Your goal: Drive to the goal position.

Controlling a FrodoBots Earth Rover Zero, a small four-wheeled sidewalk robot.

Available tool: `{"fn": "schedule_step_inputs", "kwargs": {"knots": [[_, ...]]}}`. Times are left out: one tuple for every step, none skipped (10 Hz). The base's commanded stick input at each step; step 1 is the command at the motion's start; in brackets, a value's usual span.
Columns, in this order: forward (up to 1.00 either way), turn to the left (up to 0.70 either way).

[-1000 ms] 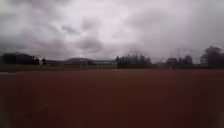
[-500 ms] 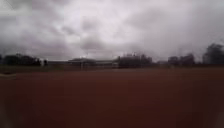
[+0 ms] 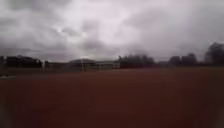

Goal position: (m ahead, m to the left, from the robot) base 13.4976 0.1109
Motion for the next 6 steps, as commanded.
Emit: {"fn": "schedule_step_inputs", "kwargs": {"knots": [[0.85, 0.00], [0.85, 0.00], [0.85, 0.00], [0.85, 0.00], [0.85, 0.00], [0.85, 0.00]]}}
